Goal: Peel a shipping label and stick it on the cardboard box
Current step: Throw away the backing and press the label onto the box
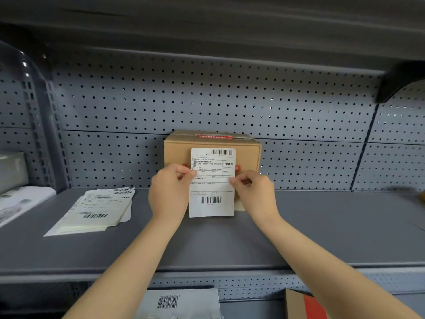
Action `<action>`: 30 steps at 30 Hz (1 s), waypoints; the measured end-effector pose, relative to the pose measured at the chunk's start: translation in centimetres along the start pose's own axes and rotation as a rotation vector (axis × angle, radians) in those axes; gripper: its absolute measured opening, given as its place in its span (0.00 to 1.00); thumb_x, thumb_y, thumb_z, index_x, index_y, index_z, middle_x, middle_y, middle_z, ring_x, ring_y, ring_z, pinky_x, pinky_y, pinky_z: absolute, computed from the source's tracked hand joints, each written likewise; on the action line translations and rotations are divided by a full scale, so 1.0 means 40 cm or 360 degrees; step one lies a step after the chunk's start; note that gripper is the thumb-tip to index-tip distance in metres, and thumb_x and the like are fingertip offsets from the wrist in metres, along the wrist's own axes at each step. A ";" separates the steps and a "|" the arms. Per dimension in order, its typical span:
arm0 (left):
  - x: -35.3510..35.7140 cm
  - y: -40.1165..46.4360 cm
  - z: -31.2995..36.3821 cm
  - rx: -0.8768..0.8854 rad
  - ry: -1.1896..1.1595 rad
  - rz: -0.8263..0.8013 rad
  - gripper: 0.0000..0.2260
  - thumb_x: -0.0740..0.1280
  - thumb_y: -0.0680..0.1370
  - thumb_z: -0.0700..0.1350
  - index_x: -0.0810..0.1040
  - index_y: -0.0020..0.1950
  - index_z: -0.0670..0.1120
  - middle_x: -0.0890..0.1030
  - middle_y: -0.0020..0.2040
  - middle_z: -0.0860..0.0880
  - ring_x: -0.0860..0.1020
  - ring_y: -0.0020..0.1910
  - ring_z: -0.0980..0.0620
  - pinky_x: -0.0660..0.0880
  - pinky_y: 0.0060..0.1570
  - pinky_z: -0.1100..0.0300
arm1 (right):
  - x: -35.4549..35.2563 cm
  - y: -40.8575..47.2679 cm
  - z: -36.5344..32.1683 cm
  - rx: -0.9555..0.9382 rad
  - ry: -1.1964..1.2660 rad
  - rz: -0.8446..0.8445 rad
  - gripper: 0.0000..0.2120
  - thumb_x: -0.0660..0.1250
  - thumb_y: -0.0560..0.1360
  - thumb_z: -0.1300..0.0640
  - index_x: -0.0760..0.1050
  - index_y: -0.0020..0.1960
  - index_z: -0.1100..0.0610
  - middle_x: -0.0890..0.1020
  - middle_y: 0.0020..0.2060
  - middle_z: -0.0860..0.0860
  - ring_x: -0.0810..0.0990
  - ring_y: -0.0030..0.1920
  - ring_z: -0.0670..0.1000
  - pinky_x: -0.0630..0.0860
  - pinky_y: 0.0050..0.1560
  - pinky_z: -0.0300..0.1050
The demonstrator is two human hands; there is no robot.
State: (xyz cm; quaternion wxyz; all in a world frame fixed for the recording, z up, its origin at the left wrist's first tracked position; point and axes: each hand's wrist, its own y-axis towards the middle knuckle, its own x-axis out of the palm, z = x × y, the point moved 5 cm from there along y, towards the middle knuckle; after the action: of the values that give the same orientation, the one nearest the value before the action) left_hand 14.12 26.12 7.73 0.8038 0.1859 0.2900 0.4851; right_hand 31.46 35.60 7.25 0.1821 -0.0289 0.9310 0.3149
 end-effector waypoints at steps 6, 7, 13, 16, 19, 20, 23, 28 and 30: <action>0.009 0.009 0.001 0.0014 0.0075 0.0020 0.07 0.68 0.73 0.51 0.81 0.44 0.49 0.82 0.41 0.53 0.78 0.41 0.52 0.68 0.33 0.58 | 0.012 0.018 0.014 0.0033 -0.0029 0.0011 0.07 0.69 0.72 0.55 0.78 0.37 0.56 0.78 0.30 0.42 0.74 0.32 0.40 0.67 0.31 0.25; 0.009 0.011 0.001 0.0019 0.0087 0.0024 0.07 0.68 0.74 0.51 0.81 0.44 0.49 0.82 0.42 0.53 0.77 0.41 0.52 0.68 0.33 0.58 | 0.015 0.021 0.015 0.0039 -0.0042 0.0014 0.07 0.69 0.72 0.55 0.78 0.37 0.56 0.78 0.30 0.42 0.74 0.31 0.40 0.67 0.30 0.26; 0.018 0.022 -0.001 0.0066 0.0183 0.0035 0.08 0.67 0.74 0.52 0.81 0.44 0.48 0.83 0.42 0.53 0.77 0.39 0.52 0.68 0.32 0.58 | 0.024 0.028 0.022 0.0039 -0.0118 0.0048 0.08 0.69 0.71 0.53 0.79 0.37 0.57 0.80 0.30 0.46 0.75 0.31 0.42 0.69 0.31 0.35; 0.022 0.026 0.000 0.0089 0.0229 0.0039 0.08 0.67 0.74 0.52 0.81 0.44 0.48 0.83 0.41 0.54 0.76 0.38 0.53 0.67 0.31 0.59 | 0.027 0.027 0.020 0.0033 -0.0099 0.0056 0.09 0.69 0.71 0.54 0.77 0.36 0.58 0.80 0.29 0.48 0.75 0.31 0.46 0.71 0.33 0.39; 0.021 0.026 0.007 0.0117 0.0336 0.0037 0.09 0.67 0.74 0.53 0.79 0.43 0.49 0.82 0.39 0.55 0.75 0.36 0.54 0.63 0.29 0.61 | 0.030 0.027 0.016 0.0016 -0.0080 0.0069 0.11 0.69 0.71 0.55 0.75 0.34 0.60 0.80 0.29 0.50 0.75 0.32 0.49 0.71 0.33 0.41; 0.018 0.026 0.009 0.0112 0.0371 0.0030 0.09 0.66 0.74 0.54 0.78 0.42 0.49 0.81 0.37 0.55 0.76 0.36 0.53 0.64 0.29 0.60 | 0.029 0.027 0.016 0.0015 -0.0089 0.0076 0.12 0.69 0.71 0.54 0.75 0.33 0.60 0.80 0.29 0.51 0.75 0.32 0.50 0.70 0.33 0.40; -0.009 0.017 0.024 0.0233 0.0436 0.0022 0.12 0.68 0.72 0.56 0.76 0.39 0.48 0.77 0.36 0.56 0.76 0.37 0.51 0.68 0.34 0.58 | 0.009 0.021 0.010 -0.0055 -0.0223 0.0091 0.15 0.69 0.71 0.52 0.73 0.32 0.60 0.79 0.29 0.52 0.75 0.31 0.51 0.70 0.31 0.41; 0.010 -0.045 0.066 0.1435 0.0988 -0.0096 0.15 0.75 0.63 0.37 0.82 0.48 0.47 0.83 0.49 0.50 0.81 0.48 0.46 0.67 0.52 0.53 | 0.037 -0.040 -0.064 -0.1485 -0.1163 -0.0023 0.10 0.62 0.71 0.60 0.79 0.48 0.58 0.83 0.46 0.53 0.80 0.46 0.56 0.71 0.44 0.47; 0.031 -0.057 0.053 0.1572 0.1334 -0.0309 0.29 0.72 0.62 0.36 0.77 0.63 0.46 0.76 0.66 0.49 0.75 0.63 0.50 0.66 0.63 0.48 | 0.064 -0.037 -0.038 -0.1614 -0.1475 -0.0241 0.22 0.58 0.69 0.61 0.76 0.62 0.58 0.80 0.62 0.51 0.77 0.61 0.53 0.70 0.59 0.48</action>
State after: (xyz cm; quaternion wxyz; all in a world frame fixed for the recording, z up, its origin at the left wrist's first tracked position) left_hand 17.47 26.11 7.66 0.4828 0.3013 0.7829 0.2515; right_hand 28.85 33.68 6.59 0.5466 -0.0378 0.4903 0.6778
